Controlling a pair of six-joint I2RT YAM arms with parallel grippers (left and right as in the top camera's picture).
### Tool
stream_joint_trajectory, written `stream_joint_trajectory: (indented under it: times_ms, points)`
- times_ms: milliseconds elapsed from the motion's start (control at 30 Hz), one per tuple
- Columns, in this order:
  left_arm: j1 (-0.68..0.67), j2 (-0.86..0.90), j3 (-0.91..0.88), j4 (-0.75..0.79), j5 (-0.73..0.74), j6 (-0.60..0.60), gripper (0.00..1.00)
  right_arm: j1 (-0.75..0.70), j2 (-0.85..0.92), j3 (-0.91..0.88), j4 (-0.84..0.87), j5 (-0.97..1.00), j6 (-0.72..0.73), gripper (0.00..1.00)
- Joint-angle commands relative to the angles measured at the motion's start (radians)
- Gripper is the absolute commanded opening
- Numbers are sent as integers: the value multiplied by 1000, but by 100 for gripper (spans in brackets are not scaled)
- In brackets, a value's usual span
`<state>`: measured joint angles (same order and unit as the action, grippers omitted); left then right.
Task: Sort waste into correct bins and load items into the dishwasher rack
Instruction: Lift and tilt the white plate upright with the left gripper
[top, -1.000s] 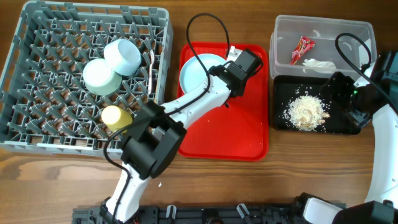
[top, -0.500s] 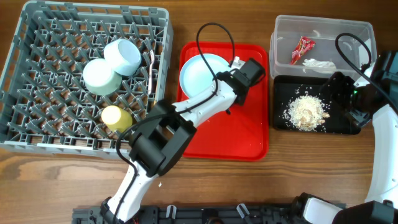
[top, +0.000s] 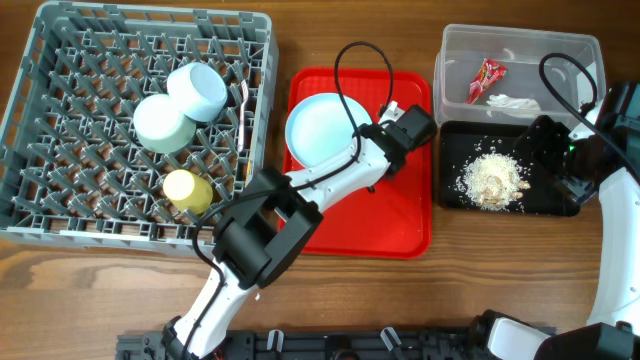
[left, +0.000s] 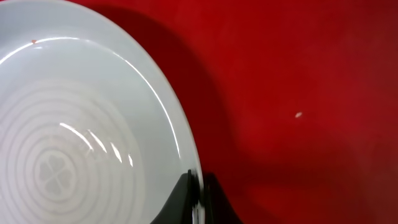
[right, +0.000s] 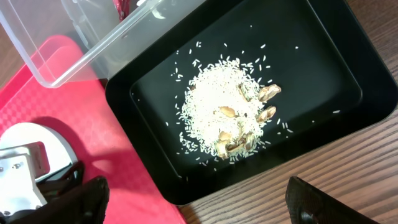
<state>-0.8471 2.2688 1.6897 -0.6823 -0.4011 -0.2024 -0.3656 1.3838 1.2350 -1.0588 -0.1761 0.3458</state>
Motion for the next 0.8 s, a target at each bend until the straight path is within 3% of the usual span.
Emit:
stream_joint_trajectory:
  times_ms: [0, 233, 767]
  points:
    - [-20, 21, 26, -26, -157, 94, 4, -2, 11, 14, -2, -10, -3, 92]
    - [-82, 14, 32, -31, -282, 181, 4, -2, 11, 14, -2, -10, -3, 92]
    - [-106, -3, 32, -42, -298, 199, 4, -2, 11, 14, -4, -9, -3, 91]
